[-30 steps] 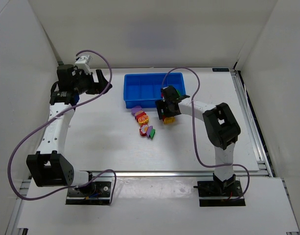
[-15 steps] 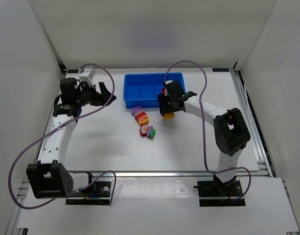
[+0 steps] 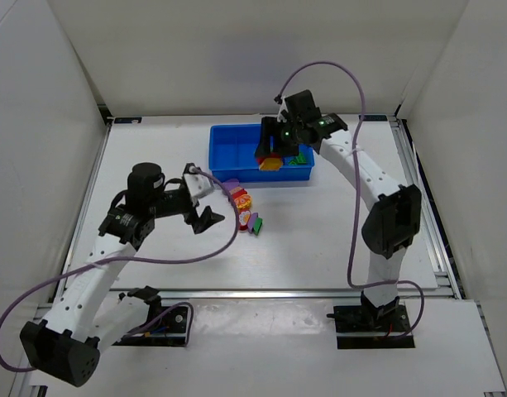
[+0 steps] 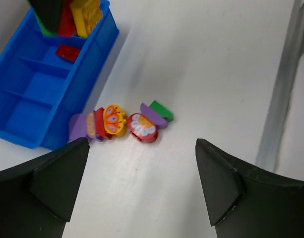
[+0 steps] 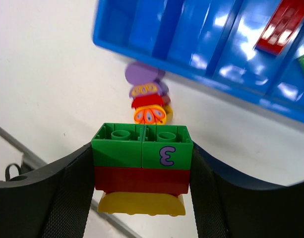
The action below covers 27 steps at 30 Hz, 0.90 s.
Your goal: Sort the legos into containers by color
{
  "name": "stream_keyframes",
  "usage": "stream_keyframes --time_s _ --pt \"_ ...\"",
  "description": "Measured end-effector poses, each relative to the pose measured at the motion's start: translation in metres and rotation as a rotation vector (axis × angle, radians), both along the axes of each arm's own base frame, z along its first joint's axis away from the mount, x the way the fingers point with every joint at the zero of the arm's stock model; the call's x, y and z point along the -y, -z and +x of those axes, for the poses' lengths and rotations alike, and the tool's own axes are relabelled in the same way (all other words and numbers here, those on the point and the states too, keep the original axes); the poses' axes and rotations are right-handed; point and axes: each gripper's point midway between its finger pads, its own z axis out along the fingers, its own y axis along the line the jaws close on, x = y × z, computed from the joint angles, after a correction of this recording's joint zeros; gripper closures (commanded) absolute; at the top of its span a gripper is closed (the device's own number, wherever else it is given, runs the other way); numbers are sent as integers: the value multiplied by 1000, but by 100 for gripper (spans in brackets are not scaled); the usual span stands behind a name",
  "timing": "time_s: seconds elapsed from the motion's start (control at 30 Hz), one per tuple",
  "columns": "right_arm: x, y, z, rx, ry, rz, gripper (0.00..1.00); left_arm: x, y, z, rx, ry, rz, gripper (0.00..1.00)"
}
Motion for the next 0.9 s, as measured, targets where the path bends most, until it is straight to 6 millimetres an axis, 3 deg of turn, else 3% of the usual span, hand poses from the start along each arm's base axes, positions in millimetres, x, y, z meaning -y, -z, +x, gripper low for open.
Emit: stream_keyframes --time_s 0.17,0.23,0.4,0.7,0.9 --pt "-8 61 -15 -190 -40 -64 91 14 18 -4 298 159 215 6" --pt "-9 75 -20 -238 -43 -81 91 18 33 -2 406 196 292 6" --pt "-16 76 -29 -277 -43 -65 91 37 64 4 593 266 433 7" --pt "-23 73 -34 -320 -5 -36 91 93 70 21 847 265 477 11" --pt "-26 71 -35 -323 13 -38 95 113 67 31 924 224 479 14"
